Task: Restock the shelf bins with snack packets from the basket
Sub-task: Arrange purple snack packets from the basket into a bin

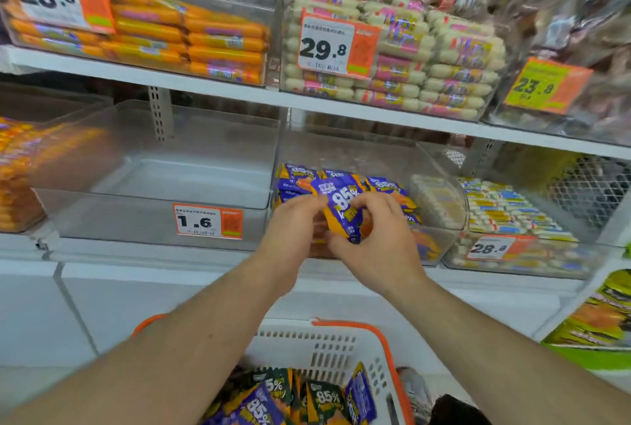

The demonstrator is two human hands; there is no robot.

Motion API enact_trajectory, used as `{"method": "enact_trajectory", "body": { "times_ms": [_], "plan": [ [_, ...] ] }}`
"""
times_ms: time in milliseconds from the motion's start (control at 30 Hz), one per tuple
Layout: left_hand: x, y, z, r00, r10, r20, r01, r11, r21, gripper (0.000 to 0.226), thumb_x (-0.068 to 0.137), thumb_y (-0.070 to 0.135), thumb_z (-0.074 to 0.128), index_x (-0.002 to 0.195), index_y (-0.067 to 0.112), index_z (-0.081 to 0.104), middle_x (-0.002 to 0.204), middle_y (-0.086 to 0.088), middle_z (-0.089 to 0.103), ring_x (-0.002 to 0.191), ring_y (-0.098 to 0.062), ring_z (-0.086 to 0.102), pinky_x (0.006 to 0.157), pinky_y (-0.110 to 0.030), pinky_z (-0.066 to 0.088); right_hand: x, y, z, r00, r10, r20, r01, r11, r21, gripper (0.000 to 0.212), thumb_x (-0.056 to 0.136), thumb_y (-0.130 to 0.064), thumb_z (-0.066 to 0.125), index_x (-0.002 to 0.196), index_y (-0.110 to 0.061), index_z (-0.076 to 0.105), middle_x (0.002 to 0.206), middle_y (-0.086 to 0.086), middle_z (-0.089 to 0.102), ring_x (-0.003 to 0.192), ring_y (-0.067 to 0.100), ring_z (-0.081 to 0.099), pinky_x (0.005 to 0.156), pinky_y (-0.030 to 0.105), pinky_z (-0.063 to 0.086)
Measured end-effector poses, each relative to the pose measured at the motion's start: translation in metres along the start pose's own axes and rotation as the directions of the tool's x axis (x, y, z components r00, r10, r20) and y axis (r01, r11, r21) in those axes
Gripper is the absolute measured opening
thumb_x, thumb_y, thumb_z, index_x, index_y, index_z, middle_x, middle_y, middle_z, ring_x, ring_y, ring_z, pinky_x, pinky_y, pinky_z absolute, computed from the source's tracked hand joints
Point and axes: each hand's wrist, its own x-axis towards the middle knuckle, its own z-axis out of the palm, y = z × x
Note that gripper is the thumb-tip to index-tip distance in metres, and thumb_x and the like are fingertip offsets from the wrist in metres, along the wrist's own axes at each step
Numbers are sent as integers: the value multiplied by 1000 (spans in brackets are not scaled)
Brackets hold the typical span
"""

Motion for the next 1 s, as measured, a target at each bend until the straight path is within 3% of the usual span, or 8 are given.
{"method": "enact_trajectory", "body": {
  "times_ms": [133, 200, 300, 567, 667, 733, 800, 1000],
  "plan": [
    [55, 8, 15, 959, 272, -78, -214, 877, 429, 13, 87, 25, 56, 81, 22, 67, 89, 1, 70, 87, -24, 66, 83, -46, 55, 55, 27, -17, 989, 145, -13, -146, 982, -123, 41, 68, -45, 73, 100, -27, 54, 101, -6, 52, 95, 19, 54, 80, 37, 46],
    [79, 9, 17, 917, 398, 9, -291, 657, 696, 9, 89, 21, 56, 90, 28, 62, 92, 7, 66, 87, -16, 62, 83, -39, 53, 81, 44, -20, 974, 223, 31, -209, 947, -242, 48, 72, -52, 70, 109, -26, 55, 110, -2, 53, 102, 23, 56, 84, 37, 46],
    [105, 9, 14, 939, 327, 103, -248, 439, 864, 22, 89, 20, 54, 109, 20, 64, 100, 4, 65, 92, -19, 62, 85, -37, 52, 116, 69, -17, 948, 311, 72, -253, 869, -425, 58, 76, -58, 65, 122, -25, 54, 121, 5, 53, 110, 30, 57, 88, 38, 45],
    [138, -12, -2, 994, 107, -27, -49, 645, 763, 22, 82, 16, 56, 92, -1, 67, 70, -10, 59, 63, -21, 53, 66, -41, 53, 182, 126, 35, 897, 421, 135, -216, 685, -696, 64, 85, -74, 43, 126, -28, 58, 130, 10, 59, 122, 32, 54, 109, 51, 24],
    [139, -13, -2, 998, 47, 39, -59, 593, 803, 22, 82, 16, 56, 85, -5, 64, 77, -15, 61, 68, -18, 51, 63, -38, 47, 189, 142, 52, 856, 480, 193, -192, 640, -744, 58, 90, -64, 42, 129, -25, 57, 135, 11, 56, 126, 32, 50, 112, 50, 21],
    [138, -10, -1, 996, -1, 91, -76, 543, 836, 24, 83, 16, 55, 63, 2, 55, 82, -19, 65, 75, -21, 56, 74, -43, 53, 191, 148, 58, 817, 530, 227, -170, 598, -783, 56, 91, -60, 42, 135, -27, 53, 143, 9, 51, 132, 31, 45, 113, 50, 21],
    [137, -9, 0, 993, -30, 115, -82, 530, 844, 33, 83, 17, 55, 53, 12, 43, 64, -14, 55, 68, -24, 56, 75, -45, 52, 192, 153, 60, 796, 559, 232, -166, 569, -805, 62, 92, -64, 38, 141, -27, 49, 149, 7, 45, 137, 32, 39, 112, 50, 23],
    [136, -10, 1, 990, -66, 121, -69, 526, 847, 34, 85, 20, 56, 56, 14, 39, 53, -3, 36, 56, -19, 38, 60, -33, 36, 193, 165, 64, 747, 611, 261, -220, 599, -770, 69, 82, -57, 46, 143, -24, 45, 152, 10, 42, 138, 36, 37, 114, 50, 28]
  ]
}}
